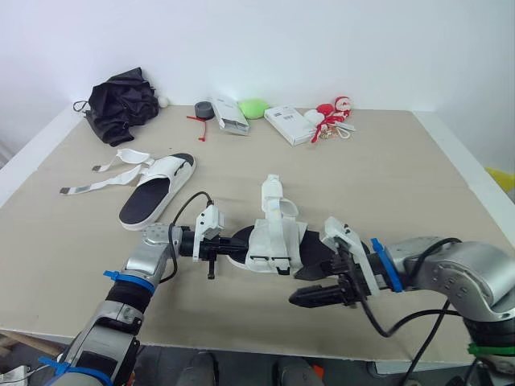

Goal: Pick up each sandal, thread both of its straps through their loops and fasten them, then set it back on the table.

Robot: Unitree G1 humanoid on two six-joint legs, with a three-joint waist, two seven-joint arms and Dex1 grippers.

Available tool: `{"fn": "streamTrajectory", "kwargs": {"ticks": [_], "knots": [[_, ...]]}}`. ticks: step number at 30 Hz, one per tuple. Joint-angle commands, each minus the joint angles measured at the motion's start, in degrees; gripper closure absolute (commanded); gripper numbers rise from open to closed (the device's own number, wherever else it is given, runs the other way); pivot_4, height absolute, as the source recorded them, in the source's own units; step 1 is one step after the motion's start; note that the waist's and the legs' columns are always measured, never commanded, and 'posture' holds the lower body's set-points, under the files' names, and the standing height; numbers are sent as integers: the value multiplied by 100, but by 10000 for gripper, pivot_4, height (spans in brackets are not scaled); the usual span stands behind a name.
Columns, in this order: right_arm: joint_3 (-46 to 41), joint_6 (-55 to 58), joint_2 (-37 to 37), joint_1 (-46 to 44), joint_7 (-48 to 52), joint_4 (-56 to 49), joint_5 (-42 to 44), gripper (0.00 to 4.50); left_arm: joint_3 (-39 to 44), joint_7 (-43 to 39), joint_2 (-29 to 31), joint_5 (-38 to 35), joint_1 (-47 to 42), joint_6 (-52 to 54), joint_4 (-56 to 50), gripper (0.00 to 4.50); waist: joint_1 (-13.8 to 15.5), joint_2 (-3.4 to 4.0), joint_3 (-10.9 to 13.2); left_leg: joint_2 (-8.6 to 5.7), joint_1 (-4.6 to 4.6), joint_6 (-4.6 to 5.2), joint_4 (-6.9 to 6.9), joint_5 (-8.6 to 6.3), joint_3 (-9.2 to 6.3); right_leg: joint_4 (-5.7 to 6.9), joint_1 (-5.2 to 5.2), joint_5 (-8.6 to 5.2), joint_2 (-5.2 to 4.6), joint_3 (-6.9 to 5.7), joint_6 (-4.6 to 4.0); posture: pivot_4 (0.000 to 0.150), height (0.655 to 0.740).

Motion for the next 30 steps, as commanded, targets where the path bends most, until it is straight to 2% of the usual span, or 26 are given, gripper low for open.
{"fn": "streamTrajectory", "kwargs": {"ticks": [1,9,20,30], "knots": [[-323,161,117,-214,-301,-34,202,11273,-543,-4,135,661,293,91,649,45000,0,0,0,-1,0,0,0,0,0,0,0,0,0,0,0,1500,7380],[-311,309,343,-332,-574,103,394,11273,-838,-72,327,1047,183,-510,667,45000,-5,0,0,22,0,0,-2,0,-1,0,1,3,26,2,-14,1500,7380],[-337,7,-104,-155,-654,246,165,11273,-776,-71,290,917,166,-407,520,45000,-8,-2,1,39,-1,0,-2,0,0,-5,-3,-2,45,12,-40,1500,7380],[-152,143,528,-141,-1146,58,312,11273,-782,-91,271,908,126,-418,578,45000,-24,-2,-1,50,9,0,-1,0,3,-5,-4,-1,54,13,-54,1500,7380]]}}
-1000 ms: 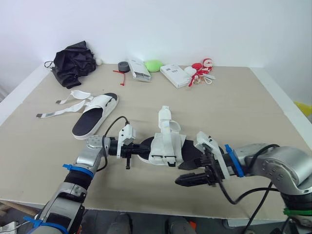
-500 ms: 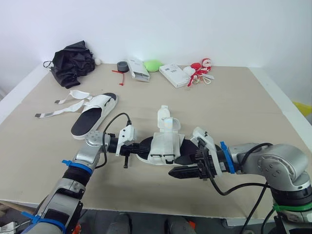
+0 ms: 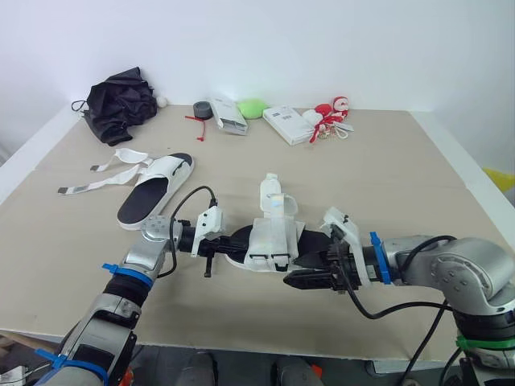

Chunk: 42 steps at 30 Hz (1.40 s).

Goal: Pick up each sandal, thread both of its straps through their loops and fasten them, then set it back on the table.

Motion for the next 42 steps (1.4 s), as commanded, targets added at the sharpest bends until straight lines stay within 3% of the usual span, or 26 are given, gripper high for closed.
{"fn": "streamTrajectory", "kwargs": {"ticks": [1,22,29,42], "knots": [[38,-27,334,-102,-268,-142,78,11273,-524,22,4,598,305,234,537,45000,-15,-2,-2,1,2,1,0,0,-1,0,0,0,2,0,-5,1500,7380],[101,452,830,-370,-108,122,461,11273,-488,64,-45,554,269,265,669,45000,-100,0,-17,10,20,4,-8,2,-3,0,-11,1,6,4,-24,1500,7380],[-201,1108,1260,-602,-147,535,757,11273,-460,70,-39,546,274,277,689,45000,-117,1,-19,15,23,3,-13,2,-5,0,-18,2,9,6,-26,1500,7380],[-162,1150,1025,-687,-94,537,1248,11273,-434,67,-34,533,261,301,714,45000,-118,6,-20,15,20,3,-20,2,-5,-3,-25,2,10,7,-35,1500,7380]]}}
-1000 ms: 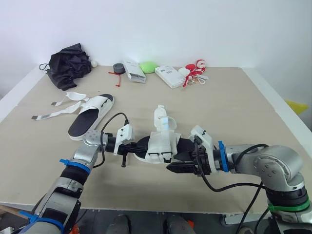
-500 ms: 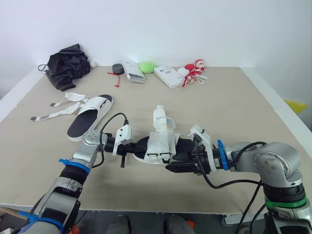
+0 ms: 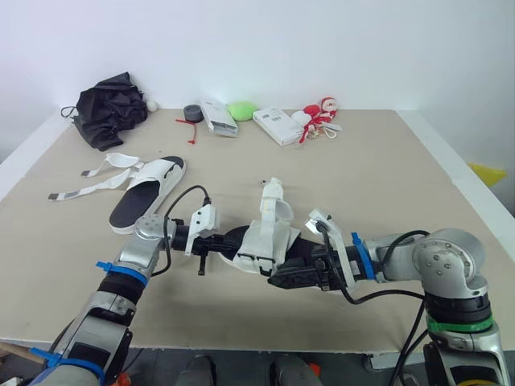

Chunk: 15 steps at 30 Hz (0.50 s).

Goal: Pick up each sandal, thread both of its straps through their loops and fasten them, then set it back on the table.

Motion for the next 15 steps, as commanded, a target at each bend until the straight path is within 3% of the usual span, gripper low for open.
{"fn": "streamTrajectory", "kwargs": {"ticks": [1,4,7,15], "knots": [[62,-24,26,-148,272,-218,522,11273,-493,77,-113,536,344,286,509,45000,2,2,3,0,-1,0,0,0,0,-1,-1,0,0,0,0,1500,7380],[118,-24,-166,-72,343,-308,596,11273,-488,72,-113,541,344,289,510,45000,12,4,5,-5,-16,0,0,0,1,-9,-3,-1,-5,-1,1,1500,7380],[348,-216,-183,-66,166,-34,149,11273,-480,68,-117,546,349,295,509,45000,20,2,5,-8,-24,0,-1,0,0,-17,-3,-2,-6,-1,2,1500,7380],[578,-838,-476,-767,362,930,-561,11273,-491,48,-115,537,339,313,503,45000,0,-4,14,-2,-13,-1,-2,-1,-4,-22,-3,-1,-5,-2,3,1500,7380]]}}
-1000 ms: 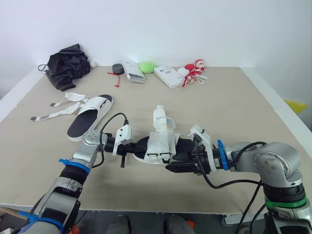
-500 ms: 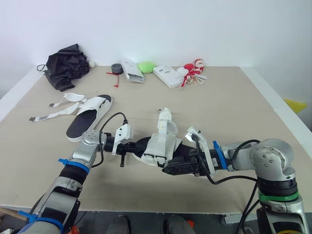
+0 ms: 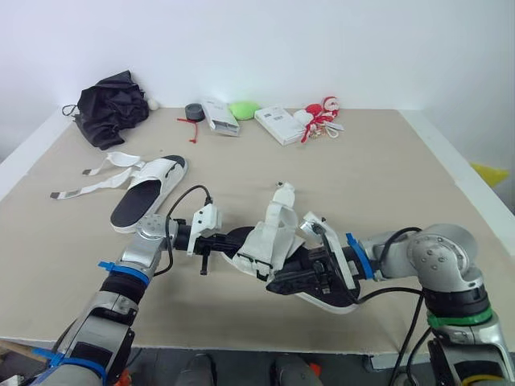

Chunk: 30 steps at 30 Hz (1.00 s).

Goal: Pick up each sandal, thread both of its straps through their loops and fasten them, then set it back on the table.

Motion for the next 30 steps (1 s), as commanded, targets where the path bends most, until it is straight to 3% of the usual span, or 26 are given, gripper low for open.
{"fn": "streamTrajectory", "kwargs": {"ticks": [1,9,18,25,30], "knots": [[156,-754,-272,-611,172,615,-625,11273,-508,31,-71,546,337,273,491,45000,-3,5,26,1,0,-1,0,0,-1,0,-1,0,-1,0,0,1500,7380],[451,-1220,-609,-1002,771,1047,-1010,11273,-507,48,-45,526,412,315,386,45000,3,-6,34,-16,-9,1,3,1,28,-15,-15,17,-71,-6,27,1500,7380],[-68,-968,-1088,-510,1778,254,-143,11273,-467,41,-40,545,468,343,334,45000,68,-4,33,-16,-25,8,-4,-17,48,-15,-11,24,-42,-7,65,1500,7380],[-97,-997,-1189,-399,1814,211,-65,11273,-474,32,-41,546,466,344,348,45000,72,-17,41,-16,-23,6,-2,-20,49,-25,-13,9,-46,-6,39,1500,7380],[211,-1243,-1128,-288,1605,477,-503,11273,-464,29,-38,546,457,352,350,45000,81,-19,41,-16,-23,4,-2,-21,49,-26,-12,10,-44,-7,41,1500,7380]]}}
